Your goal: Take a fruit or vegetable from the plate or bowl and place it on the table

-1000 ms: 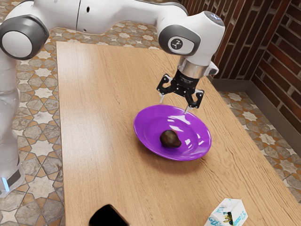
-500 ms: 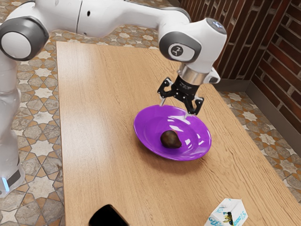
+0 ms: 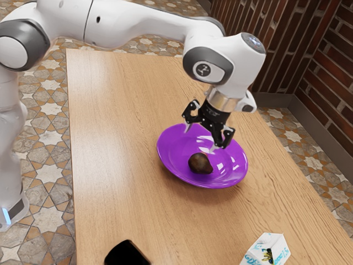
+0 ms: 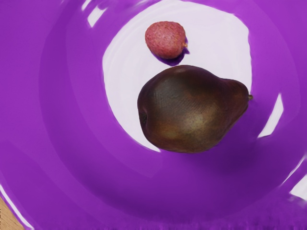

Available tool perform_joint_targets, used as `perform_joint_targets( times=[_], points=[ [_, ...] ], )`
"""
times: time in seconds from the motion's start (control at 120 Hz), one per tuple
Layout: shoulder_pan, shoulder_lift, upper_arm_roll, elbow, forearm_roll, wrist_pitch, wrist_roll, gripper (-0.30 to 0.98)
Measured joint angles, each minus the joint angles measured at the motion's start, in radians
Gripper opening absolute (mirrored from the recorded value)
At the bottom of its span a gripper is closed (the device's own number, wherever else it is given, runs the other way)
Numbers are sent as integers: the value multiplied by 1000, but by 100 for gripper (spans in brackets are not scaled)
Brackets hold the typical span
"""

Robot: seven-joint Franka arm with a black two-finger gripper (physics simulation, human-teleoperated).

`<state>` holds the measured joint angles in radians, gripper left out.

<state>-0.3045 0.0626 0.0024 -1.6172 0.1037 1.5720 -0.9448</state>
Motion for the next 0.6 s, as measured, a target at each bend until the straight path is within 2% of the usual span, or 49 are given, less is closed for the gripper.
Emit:
perform_joint_targets(
  times=[0.308,0.45,0.5,0.6],
  points=[
    [90,-36,53,-26,-8,0,446,69],
    [119,-128,-3,-148,-54,26,648,69],
    [94,-131,-39,-170,-65,48,710,69],
    [-30,-106,-68,-192,-78,97,819,69]
  ],
)
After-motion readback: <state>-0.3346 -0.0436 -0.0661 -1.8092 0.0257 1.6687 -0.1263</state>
